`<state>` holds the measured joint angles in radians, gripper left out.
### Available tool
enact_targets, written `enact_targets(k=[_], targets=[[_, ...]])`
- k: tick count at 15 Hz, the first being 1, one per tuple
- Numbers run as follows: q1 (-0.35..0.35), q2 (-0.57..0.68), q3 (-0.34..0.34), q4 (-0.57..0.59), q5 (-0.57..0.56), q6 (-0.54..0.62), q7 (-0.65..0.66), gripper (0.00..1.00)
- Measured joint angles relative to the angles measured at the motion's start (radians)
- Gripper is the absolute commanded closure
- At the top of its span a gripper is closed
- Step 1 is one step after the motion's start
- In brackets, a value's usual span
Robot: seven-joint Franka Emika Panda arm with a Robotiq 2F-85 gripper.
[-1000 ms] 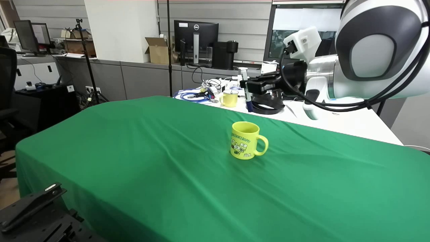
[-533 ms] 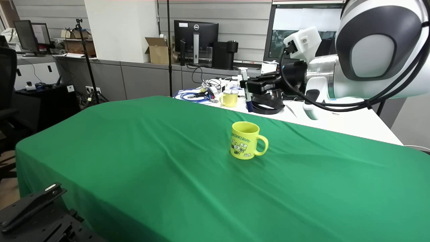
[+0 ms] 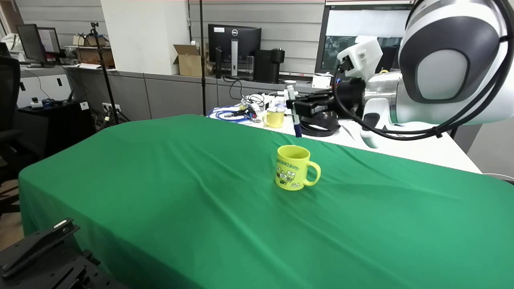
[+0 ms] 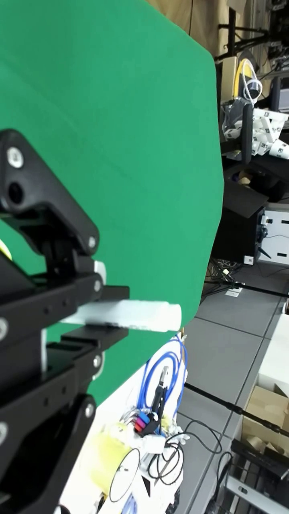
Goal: Place the marker inside the mug
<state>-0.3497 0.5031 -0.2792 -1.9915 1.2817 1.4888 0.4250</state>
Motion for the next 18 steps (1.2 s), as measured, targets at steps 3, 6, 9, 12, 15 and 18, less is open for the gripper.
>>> enact_targets(k=[3, 6, 9, 12, 15, 18], targets=[[0.0, 0.034, 0.0, 0.003, 0.025, 0.0, -0.013, 0.95], [0.0, 0.075, 0.0, 0.009, 0.048, 0.002, -0.025, 0.95], [0.0, 0.115, 0.0, 0.021, 0.064, 0.007, -0.038, 0.95], [0.0, 0.144, 0.0, 0.037, 0.076, 0.011, -0.04, 0.95], [0.0, 0.163, 0.0, 0.05, 0.08, 0.015, -0.04, 0.95], [0.001, 0.182, 0.0, 0.062, 0.09, 0.026, -0.04, 0.95]])
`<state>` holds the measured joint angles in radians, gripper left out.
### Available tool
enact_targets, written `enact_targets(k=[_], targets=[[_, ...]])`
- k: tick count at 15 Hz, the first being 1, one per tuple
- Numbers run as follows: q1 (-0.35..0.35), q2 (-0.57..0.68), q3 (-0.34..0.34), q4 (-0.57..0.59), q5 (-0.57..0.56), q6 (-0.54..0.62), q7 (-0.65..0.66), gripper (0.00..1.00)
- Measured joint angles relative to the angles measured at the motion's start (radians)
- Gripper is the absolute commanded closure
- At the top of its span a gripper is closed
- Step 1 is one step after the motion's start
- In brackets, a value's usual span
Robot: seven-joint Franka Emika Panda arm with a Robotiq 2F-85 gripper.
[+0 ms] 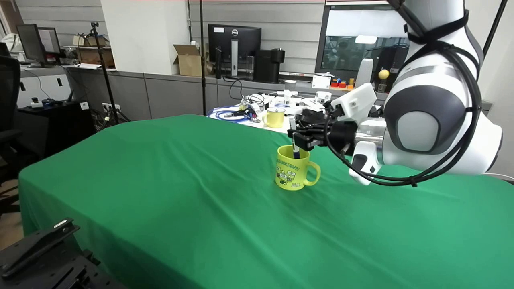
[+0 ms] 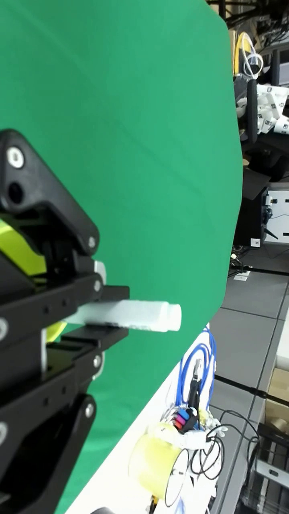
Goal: Place the marker inside the mug
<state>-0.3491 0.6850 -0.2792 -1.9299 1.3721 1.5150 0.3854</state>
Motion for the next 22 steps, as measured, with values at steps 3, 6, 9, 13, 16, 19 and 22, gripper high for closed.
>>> enact_targets(k=[3, 6, 9, 13, 16, 19, 22], targets=[[0.0, 0.016, 0.0, 0.009, 0.003, 0.008, 0.0, 0.95], [0.001, 0.025, 0.0, 0.015, 0.004, 0.017, 0.0, 0.56], [0.002, 0.028, 0.001, 0.021, 0.007, 0.021, 0.002, 0.42], [0.002, 0.022, 0.009, 0.045, 0.041, 0.014, 0.033, 0.16], [0.002, 0.005, 0.011, 0.065, 0.068, 0.0, 0.065, 0.0], [0.002, -0.023, 0.012, 0.071, 0.083, -0.004, 0.081, 0.0], [0.002, -0.046, 0.013, 0.071, 0.083, -0.005, 0.086, 0.0]])
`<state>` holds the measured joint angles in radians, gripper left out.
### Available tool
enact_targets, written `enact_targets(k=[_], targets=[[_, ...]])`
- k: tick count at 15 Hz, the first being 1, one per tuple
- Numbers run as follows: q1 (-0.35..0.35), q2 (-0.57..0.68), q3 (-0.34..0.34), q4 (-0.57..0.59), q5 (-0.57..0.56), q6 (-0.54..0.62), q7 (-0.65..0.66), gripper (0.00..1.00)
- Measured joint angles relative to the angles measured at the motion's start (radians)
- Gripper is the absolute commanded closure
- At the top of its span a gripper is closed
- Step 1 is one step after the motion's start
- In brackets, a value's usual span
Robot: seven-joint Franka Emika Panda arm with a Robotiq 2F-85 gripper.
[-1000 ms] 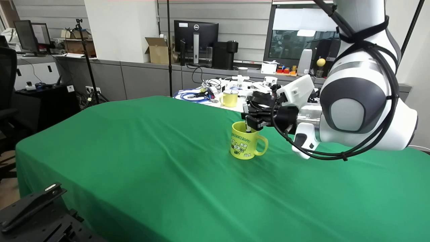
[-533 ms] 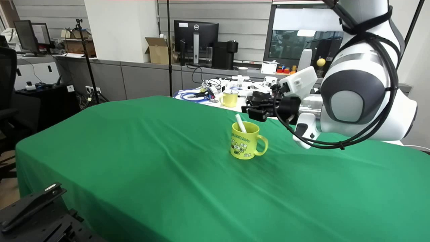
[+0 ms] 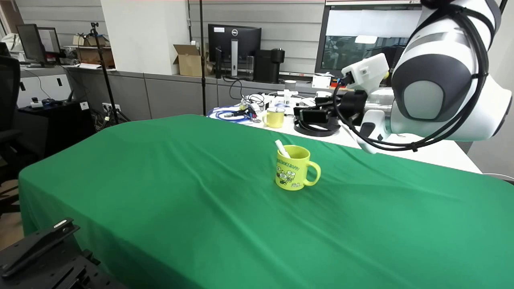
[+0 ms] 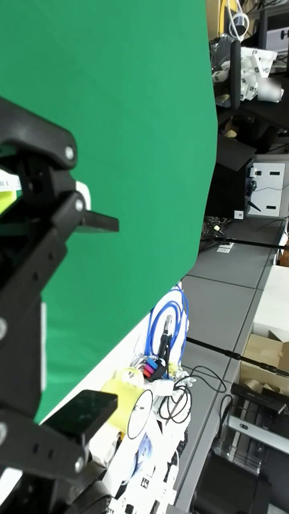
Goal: Place the marker inside the mug
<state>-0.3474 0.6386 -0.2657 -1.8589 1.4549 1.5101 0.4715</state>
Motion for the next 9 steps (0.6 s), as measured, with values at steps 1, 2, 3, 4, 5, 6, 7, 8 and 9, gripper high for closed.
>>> enact_targets(k=[1, 2, 3, 4, 5, 6, 7, 8, 9], targets=[[0.0, -0.005, 0.001, -0.001, 0.0, 0.0, 0.0, 0.0], [0.0, -0.008, 0.001, -0.002, 0.0, 0.0, 0.0, 0.0], [0.001, -0.011, 0.001, -0.003, -0.003, 0.0, 0.001, 0.0], [0.002, -0.014, 0.001, -0.005, -0.003, 0.0, 0.001, 0.0], [0.003, -0.015, 0.001, -0.005, -0.003, -0.001, 0.001, 0.0], [0.004, -0.015, 0.001, -0.005, -0.003, -0.001, 0.001, 0.0], [0.004, -0.015, 0.001, -0.006, -0.003, -0.001, 0.001, 0.0], [0.004, -0.015, 0.001, -0.006, -0.003, -0.001, 0.001, 0.0], [0.004, -0.015, 0.001, -0.006, -0.003, -0.001, 0.001, 0.0]])
